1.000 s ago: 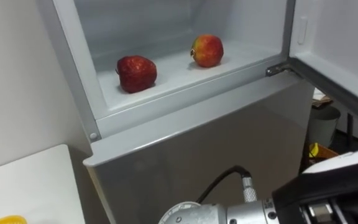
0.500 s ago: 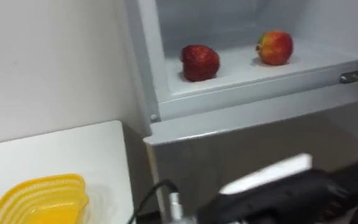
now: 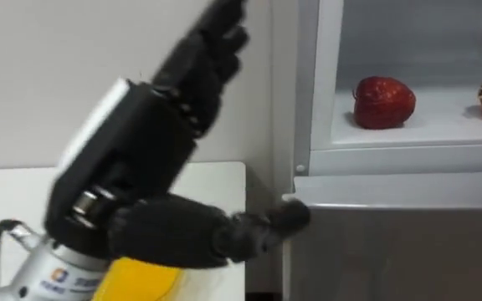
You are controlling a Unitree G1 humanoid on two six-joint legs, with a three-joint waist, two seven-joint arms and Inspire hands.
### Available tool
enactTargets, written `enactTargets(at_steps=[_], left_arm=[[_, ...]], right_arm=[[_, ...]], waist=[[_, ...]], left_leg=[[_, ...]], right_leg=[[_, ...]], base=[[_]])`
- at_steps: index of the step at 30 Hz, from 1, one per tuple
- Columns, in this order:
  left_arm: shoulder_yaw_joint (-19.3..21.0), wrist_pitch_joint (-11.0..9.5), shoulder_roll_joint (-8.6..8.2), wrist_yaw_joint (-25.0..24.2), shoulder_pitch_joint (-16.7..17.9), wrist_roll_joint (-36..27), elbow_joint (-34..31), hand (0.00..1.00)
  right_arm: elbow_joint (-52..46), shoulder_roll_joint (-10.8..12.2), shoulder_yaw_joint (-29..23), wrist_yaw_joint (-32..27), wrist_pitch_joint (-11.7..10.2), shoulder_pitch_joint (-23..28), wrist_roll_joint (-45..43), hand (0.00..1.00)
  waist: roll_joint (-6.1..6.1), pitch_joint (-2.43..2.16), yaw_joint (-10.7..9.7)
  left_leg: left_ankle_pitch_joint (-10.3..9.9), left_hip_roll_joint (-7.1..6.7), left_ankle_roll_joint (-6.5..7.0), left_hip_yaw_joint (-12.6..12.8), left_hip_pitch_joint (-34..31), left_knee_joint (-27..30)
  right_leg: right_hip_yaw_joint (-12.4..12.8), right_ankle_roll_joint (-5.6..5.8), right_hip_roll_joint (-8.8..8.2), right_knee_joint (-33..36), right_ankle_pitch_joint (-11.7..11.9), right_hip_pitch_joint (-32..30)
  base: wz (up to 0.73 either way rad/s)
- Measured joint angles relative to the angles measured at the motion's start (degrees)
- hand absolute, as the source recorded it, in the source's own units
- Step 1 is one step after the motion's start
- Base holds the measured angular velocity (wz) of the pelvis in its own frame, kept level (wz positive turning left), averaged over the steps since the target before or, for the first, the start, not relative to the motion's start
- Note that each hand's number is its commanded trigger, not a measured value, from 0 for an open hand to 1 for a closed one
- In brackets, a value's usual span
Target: Retrieve from the upper fridge
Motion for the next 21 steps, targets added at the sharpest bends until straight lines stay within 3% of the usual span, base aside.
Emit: enactTargets(at_steps=[2,6,11,15,21], left_arm=[[2.75,-0.29,0.03,1.27,0.23,-0.01,0.0,0.0],[8.0,-1.68,-0.01,4.49,1.78,0.02,0.0,0.0],[10.53,-2.3,0.01,7.46,2.94,-0.05,0.0,0.0],[10.13,-2.3,0.0,7.57,3.2,-0.06,0.07,0.0],[4.72,-2.33,-0.06,6.0,3.19,-0.25,0.15,0.0]], right_arm=[[0.17,0.19,-1.72,0.12,0.0,1.05,-0.69,0.0],[0.18,0.65,-4.27,0.63,0.04,1.7,-1.42,0.0],[-0.09,0.89,-6.08,0.76,0.24,1.5,-1.56,0.0],[-1.44,0.91,-6.04,1.31,0.59,1.35,-1.99,0.0],[-0.99,1.02,-4.12,2.43,0.6,1.37,-1.65,0.0]], waist=[[-0.04,0.32,0.4],[-0.01,0.38,0.76],[-0.17,0.47,0.77],[-0.3,0.42,0.63],[-0.35,0.19,0.23]], left_leg=[[0.0,-0.02,0.0,-0.35,0.47,-0.26],[0.0,-0.06,0.0,-0.58,1.03,-0.65],[0.0,-0.31,0.0,-0.67,0.98,-0.49],[0.0,-0.82,0.04,-0.63,0.57,0.31],[0.08,-0.87,0.16,-0.65,0.39,0.88]], right_leg=[[-0.03,0.0,0.02,-0.08,0.0,0.53],[-0.6,0.04,-0.04,-0.04,-0.03,0.71],[-0.66,0.1,-0.3,0.13,-0.06,0.71],[-0.14,0.21,-0.69,0.12,-0.7,0.67],[0.06,0.18,-0.75,0.32,-0.67,0.71]], base=[[0.07],[0.04],[0.02],[0.0],[0.01]])
